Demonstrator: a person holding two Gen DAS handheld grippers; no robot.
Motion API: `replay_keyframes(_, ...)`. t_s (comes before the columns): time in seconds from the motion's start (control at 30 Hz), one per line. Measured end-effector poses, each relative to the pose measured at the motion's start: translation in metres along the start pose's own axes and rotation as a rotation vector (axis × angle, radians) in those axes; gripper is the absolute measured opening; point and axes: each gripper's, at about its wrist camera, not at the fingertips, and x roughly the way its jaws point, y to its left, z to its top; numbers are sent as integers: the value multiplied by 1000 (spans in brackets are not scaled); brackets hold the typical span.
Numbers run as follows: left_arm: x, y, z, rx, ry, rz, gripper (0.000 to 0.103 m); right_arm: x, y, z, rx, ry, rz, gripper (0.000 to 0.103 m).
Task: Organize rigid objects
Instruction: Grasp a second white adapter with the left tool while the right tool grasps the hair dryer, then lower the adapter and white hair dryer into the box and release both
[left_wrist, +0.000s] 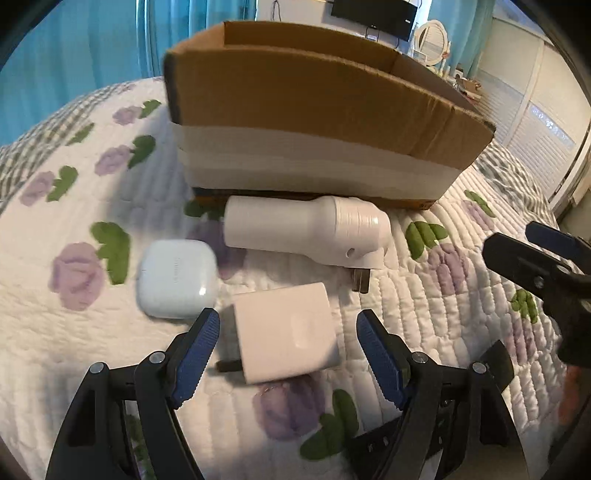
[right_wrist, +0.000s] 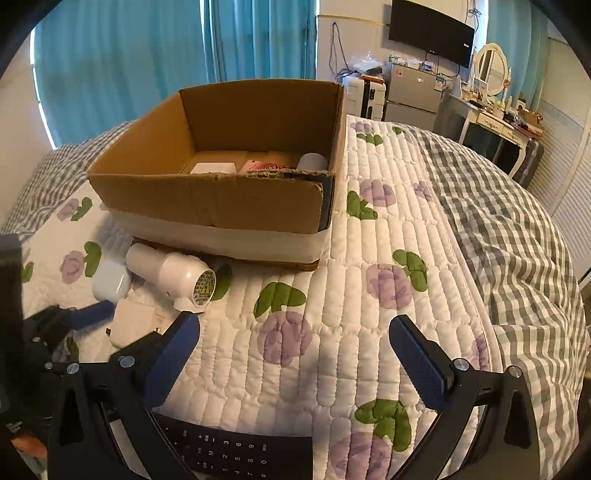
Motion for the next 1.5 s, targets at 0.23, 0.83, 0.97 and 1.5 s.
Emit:
replay_keyframes(0.23, 1, -4, -5, 13, 1, 15, 54, 4, 3, -4, -13, 16, -14, 103)
replay_keyframes(0.83, -64, 70, 20, -174, -102, 115, 54, 43, 92, 25, -281, 51, 132, 103)
replay_keyframes(0.97, -61, 78, 19, -184, -95, 147, 54, 73, 107, 30, -281, 85, 132, 96)
replay_keyframes(1.5, -62, 75, 11, -189, -70, 88, 54, 12, 83, -12, -145, 77, 101, 56)
